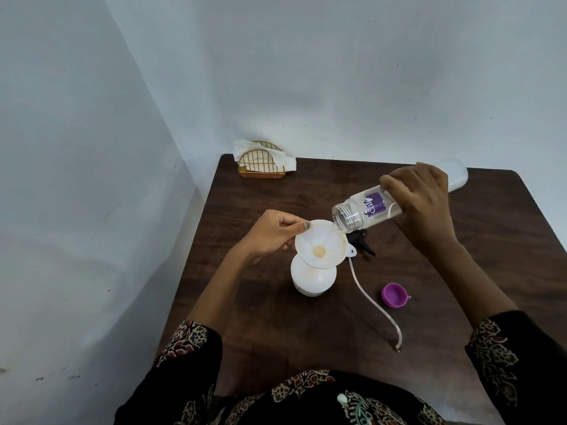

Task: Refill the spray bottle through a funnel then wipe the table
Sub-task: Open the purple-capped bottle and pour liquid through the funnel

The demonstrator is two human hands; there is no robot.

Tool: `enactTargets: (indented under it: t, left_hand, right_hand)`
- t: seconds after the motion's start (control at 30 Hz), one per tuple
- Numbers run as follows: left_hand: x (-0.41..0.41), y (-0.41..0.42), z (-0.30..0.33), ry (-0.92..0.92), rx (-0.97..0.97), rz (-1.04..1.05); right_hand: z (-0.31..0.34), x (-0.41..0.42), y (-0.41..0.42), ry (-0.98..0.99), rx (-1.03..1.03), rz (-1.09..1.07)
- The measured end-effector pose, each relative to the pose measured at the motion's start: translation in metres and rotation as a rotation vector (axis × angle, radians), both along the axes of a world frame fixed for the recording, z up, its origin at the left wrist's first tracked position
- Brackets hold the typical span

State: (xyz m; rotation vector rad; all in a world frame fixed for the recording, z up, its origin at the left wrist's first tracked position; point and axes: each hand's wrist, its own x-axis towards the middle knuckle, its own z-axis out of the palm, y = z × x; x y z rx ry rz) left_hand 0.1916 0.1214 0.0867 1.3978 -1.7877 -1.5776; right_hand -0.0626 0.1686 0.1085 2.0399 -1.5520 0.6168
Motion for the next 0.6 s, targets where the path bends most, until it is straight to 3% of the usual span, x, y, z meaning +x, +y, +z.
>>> enactTargets:
  t: [0.6]
  left_hand:
    - [0.0014, -0.0004, -0.0037, -0.01, -0.013, 0.011]
  right_hand:
    - [0.0009, 0.0003, -0.0019, 0.009, -0.071, 0.019]
